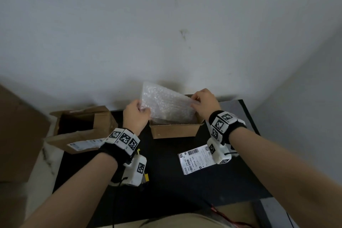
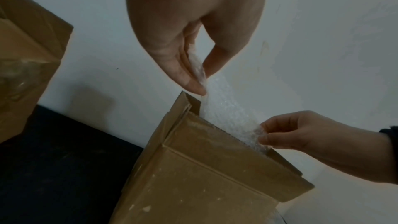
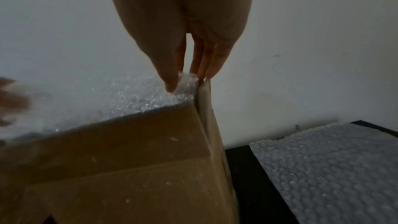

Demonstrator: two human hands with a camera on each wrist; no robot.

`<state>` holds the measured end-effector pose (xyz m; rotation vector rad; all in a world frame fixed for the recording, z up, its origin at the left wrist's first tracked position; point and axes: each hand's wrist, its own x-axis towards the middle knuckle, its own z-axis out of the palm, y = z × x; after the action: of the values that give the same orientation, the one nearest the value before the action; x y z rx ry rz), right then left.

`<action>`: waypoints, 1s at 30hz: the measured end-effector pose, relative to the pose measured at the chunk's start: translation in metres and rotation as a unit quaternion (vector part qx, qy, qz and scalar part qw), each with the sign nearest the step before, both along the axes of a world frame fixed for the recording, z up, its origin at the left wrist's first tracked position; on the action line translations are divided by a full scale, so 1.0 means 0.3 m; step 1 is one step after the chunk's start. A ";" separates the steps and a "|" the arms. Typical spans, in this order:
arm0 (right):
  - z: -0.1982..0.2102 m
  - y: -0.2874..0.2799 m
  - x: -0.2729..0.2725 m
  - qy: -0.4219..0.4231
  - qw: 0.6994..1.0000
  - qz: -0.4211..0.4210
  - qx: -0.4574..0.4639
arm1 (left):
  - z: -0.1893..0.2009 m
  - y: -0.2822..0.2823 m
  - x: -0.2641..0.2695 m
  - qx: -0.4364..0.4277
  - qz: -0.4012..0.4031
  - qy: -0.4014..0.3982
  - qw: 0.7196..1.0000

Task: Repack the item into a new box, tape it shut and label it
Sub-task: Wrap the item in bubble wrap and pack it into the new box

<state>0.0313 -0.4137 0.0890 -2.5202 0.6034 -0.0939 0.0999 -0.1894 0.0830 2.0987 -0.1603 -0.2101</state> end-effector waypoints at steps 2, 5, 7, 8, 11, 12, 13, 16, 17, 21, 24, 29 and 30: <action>-0.020 -0.006 -0.008 -0.001 0.999 0.019 -0.039 | -0.001 0.001 -0.008 -0.027 -0.004 0.016 0.999; -0.023 -0.022 -0.014 -0.015 0.997 0.026 -0.066 | -0.011 -0.010 -0.017 -0.035 -0.018 0.012 0.999; -0.018 -0.034 -0.013 -0.035 0.997 0.013 -0.069 | -0.007 -0.027 -0.025 -0.012 -0.029 -0.009 0.999; -0.015 -0.040 -0.014 -0.047 0.997 0.003 -0.067 | -0.008 -0.037 -0.028 0.008 -0.036 -0.019 0.999; -0.016 -0.055 -0.020 -0.064 0.995 0.007 -0.072 | -0.002 -0.061 -0.041 0.055 -0.062 -0.027 0.996; -0.021 -0.059 -0.022 -0.061 0.995 0.024 -0.080 | 0.000 -0.067 -0.045 0.074 -0.071 -0.029 0.994; -0.026 -0.063 -0.024 -0.053 0.994 0.043 -0.090 | -0.004 -0.071 -0.046 0.093 -0.079 -0.035 0.992; -0.040 -0.066 -0.030 -0.021 0.988 0.094 -0.117 | -0.007 -0.081 -0.039 0.173 -0.100 -0.069 0.977; -0.042 -0.065 -0.032 -0.017 0.986 0.108 -0.128 | -0.004 -0.085 -0.036 0.198 -0.107 -0.077 0.971; -0.041 -0.059 -0.041 0.026 0.959 0.171 -0.223 | 0.011 -0.089 -0.025 0.258 -0.113 -0.056 0.958; -0.047 -0.056 -0.045 0.095 0.933 0.216 -0.271 | 0.020 -0.082 -0.023 0.243 -0.089 -0.033 0.965; -0.069 -0.033 -0.049 0.154 0.918 0.258 -0.257 | 0.019 -0.044 -0.032 0.256 -0.140 -0.073 0.954; -0.072 -0.030 -0.049 0.157 0.920 0.257 -0.249 | 0.017 -0.039 -0.031 0.273 -0.159 -0.076 0.946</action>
<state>0.0167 -0.4228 0.0674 -3.1348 -0.0022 0.4068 0.0906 -0.2011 0.0882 2.6363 -0.5926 -0.3119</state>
